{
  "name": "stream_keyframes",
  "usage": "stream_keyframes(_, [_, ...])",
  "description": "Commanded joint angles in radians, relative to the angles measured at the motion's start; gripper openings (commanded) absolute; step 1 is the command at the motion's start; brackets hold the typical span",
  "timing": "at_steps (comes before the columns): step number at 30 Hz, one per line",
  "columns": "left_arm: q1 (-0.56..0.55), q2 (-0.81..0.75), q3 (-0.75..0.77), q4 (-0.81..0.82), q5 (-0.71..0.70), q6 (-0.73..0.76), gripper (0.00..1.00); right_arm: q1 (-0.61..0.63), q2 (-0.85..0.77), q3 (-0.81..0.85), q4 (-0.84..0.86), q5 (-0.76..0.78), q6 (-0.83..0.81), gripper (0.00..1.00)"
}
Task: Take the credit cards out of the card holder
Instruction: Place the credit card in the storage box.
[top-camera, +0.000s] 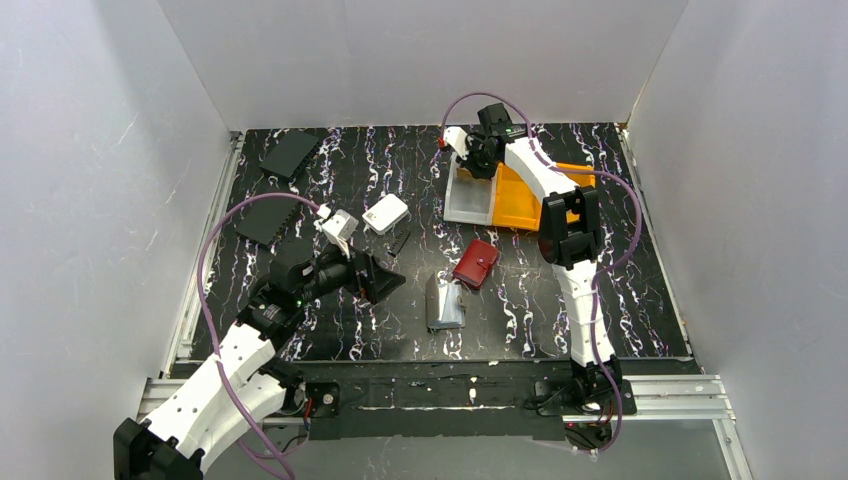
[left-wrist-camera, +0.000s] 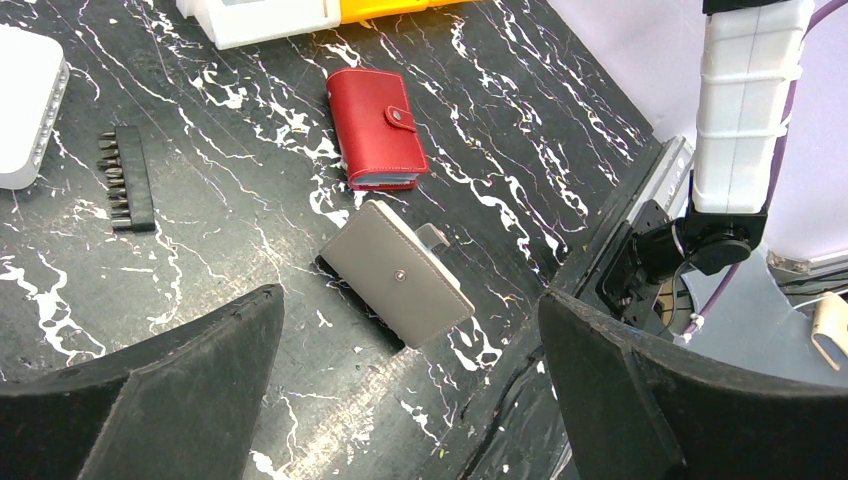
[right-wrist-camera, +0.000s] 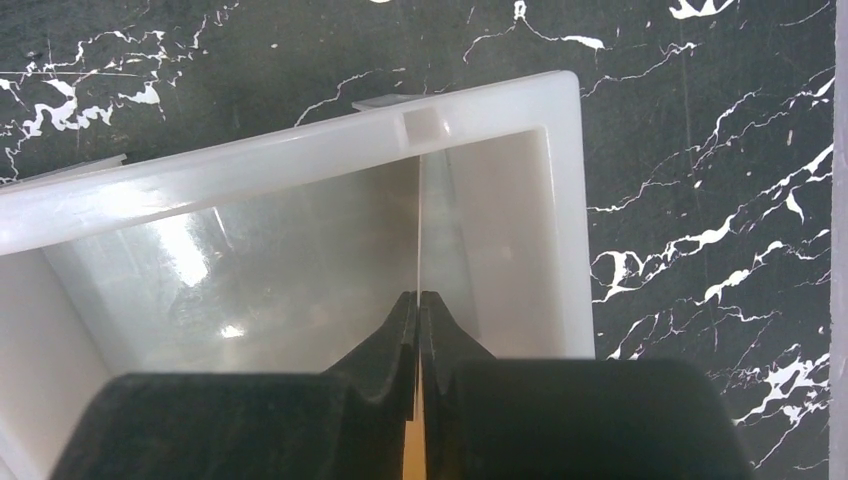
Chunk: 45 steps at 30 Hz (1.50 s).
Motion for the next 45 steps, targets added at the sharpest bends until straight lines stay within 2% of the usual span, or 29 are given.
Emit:
stream_keyframes(1, [0.005,-0.007,0.021,0.004,-0.002,0.003,0.98,-0.004,-0.010,0.051,-0.020,-0.041,-0.027,0.07])
stream_keyframes(10, [0.004,-0.010,0.018,0.006,-0.002,0.000,0.98,-0.004,-0.017,0.059,-0.048,-0.059,-0.053,0.06])
stream_keyframes(24, [0.005,-0.002,0.019,0.009,0.001,-0.003,0.98,-0.004,-0.001,0.064,-0.030,-0.007,-0.060,0.21])
stream_keyframes(45, [0.005,0.003,0.021,0.012,0.001,-0.012,0.98,-0.004,-0.030,0.027,0.073,0.073,-0.032,0.30])
